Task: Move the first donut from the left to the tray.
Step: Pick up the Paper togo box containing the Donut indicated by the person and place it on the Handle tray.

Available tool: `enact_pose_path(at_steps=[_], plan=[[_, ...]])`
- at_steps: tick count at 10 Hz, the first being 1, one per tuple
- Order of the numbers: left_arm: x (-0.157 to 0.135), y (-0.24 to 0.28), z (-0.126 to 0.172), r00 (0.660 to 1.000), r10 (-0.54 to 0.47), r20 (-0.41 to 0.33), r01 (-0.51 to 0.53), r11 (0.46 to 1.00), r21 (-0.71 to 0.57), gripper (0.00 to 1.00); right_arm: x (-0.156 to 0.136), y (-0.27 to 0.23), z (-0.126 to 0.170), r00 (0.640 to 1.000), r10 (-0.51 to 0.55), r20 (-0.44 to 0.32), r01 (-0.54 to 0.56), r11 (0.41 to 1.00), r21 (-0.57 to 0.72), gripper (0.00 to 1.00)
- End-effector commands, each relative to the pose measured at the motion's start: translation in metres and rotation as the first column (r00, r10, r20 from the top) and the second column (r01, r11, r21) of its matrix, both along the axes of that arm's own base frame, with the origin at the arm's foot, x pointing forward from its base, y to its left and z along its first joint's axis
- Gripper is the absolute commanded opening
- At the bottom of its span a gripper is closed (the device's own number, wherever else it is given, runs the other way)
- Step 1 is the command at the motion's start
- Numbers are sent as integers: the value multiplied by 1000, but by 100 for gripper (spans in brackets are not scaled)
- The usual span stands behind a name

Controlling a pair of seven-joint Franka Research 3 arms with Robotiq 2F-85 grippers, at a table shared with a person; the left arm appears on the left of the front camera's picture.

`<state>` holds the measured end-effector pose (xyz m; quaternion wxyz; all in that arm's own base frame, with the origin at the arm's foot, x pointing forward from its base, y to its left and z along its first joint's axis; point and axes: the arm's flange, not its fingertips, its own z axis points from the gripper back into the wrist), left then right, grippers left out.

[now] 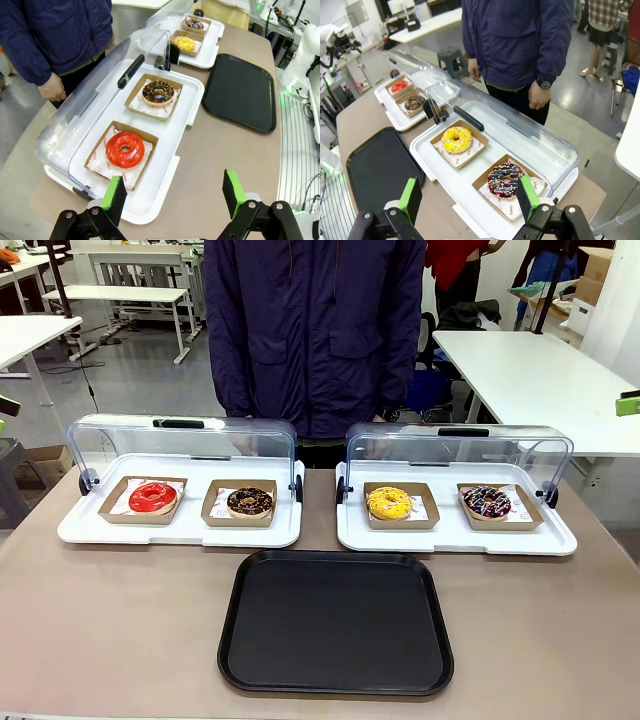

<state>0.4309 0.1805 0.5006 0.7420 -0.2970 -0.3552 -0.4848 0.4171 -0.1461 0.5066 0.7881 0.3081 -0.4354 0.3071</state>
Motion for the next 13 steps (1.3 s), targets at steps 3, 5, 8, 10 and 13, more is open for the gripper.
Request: enact_pose_path(at_steps=[3,5,8,10,13], plan=[[-1,-1,0,1000,-5,7,5,1000,-9,100,2,1,1,1000,2,21,-2,1000,16,100],[-1,-1,0,1000,-5,7,5,1000,-9,100,2,1,1,1000,2,21,-2,1000,16,100],[-1,-1,0,1000,-5,7,5,1000,-9,100,2,1,1,1000,2,21,-2,1000,16,100],[-1,-1,0,1000,-5,7,5,1000,-9,100,2,1,1,1000,2,21,-2,1000,16,100],[-1,-1,0,1000,-5,7,5,1000,-9,100,2,1,1,1000,2,21,-2,1000,16,100]])
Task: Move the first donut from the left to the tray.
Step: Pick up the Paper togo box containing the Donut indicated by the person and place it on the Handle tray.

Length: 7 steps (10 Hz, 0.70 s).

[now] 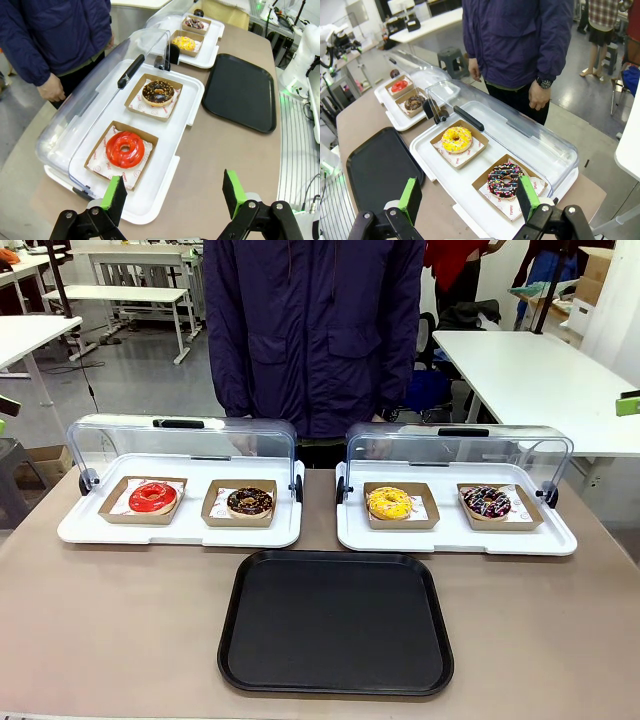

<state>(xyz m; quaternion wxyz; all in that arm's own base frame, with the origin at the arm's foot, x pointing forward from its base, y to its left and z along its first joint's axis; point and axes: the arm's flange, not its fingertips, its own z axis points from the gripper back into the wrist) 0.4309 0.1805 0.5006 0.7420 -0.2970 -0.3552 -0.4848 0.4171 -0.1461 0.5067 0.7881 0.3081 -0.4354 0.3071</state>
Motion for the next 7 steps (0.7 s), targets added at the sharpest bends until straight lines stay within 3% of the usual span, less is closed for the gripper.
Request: enact_pose_path(at_steps=[1,7], plan=[[-1,-1,0,1000,-5,7,5,1000,-9,100,2,1,1,1000,2,21,-2,1000,16,100],[-1,-1,0,1000,-5,7,5,1000,-9,100,2,1,1,1000,2,21,-2,1000,16,100]])
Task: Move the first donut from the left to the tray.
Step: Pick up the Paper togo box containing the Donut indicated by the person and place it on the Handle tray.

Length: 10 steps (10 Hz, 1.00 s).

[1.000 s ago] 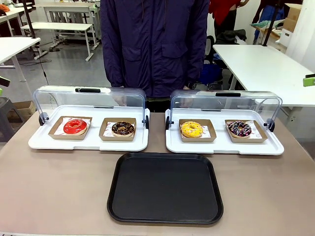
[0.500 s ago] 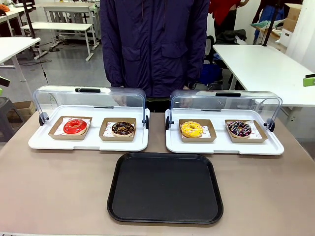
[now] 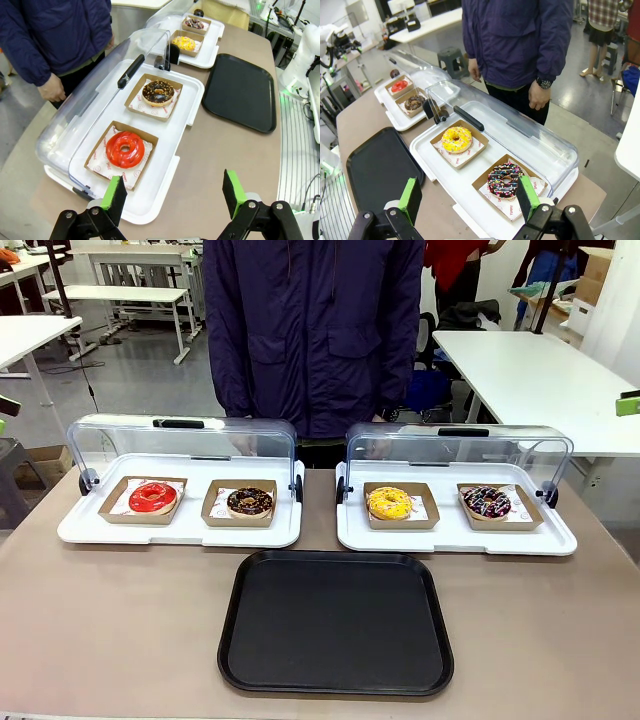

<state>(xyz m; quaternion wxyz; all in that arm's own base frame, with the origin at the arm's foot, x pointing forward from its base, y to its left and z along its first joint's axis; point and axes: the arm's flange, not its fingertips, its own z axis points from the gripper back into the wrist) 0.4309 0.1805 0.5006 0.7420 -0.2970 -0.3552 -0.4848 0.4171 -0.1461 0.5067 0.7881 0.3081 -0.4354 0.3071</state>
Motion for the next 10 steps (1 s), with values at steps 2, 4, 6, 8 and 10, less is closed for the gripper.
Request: enact_pose_path(at_steps=[2,4,6,8,10], plan=[[-1,-1,0,1000,-5,7,5,1000,-9,100,2,1,1,1000,2,21,-2,1000,16,100],[-1,-1,0,1000,-5,7,5,1000,-9,100,2,1,1,1000,2,21,-2,1000,16,100],[-1,-1,0,1000,-5,7,5,1000,-9,100,2,1,1,1000,2,21,-2,1000,16,100],[-1,-1,0,1000,-5,7,5,1000,-9,100,2,1,1,1000,2,21,-2,1000,16,100],[-1,-1,0,1000,-5,7,5,1000,-9,100,2,1,1,1000,2,21,-2,1000,16,100]])
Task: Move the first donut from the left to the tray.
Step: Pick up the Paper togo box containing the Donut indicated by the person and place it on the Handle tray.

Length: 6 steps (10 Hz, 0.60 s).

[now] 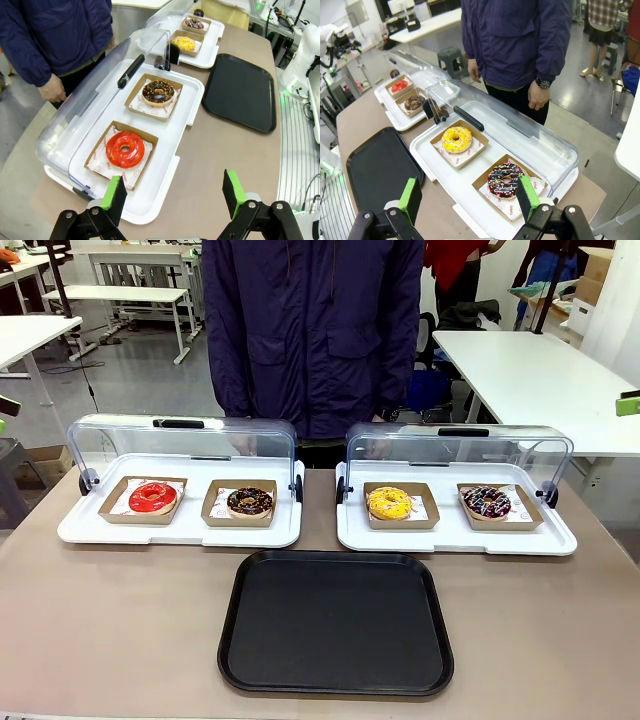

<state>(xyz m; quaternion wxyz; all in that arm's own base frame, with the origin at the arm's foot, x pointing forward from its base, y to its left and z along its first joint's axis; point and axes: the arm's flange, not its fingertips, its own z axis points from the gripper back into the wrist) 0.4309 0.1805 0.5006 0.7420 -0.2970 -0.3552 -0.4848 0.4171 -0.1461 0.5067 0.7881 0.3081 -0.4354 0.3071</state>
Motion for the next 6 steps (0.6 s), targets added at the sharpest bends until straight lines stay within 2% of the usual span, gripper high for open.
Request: enact_pose_path(at_steps=[1,6], plan=[[-1,-1,0,1000,-5,7,5,1000,-9,100,2,1,1,1000,2,21,-2,1000,16,100],[-1,-1,0,1000,-5,7,5,1000,-9,100,2,1,1,1000,2,21,-2,1000,16,100]])
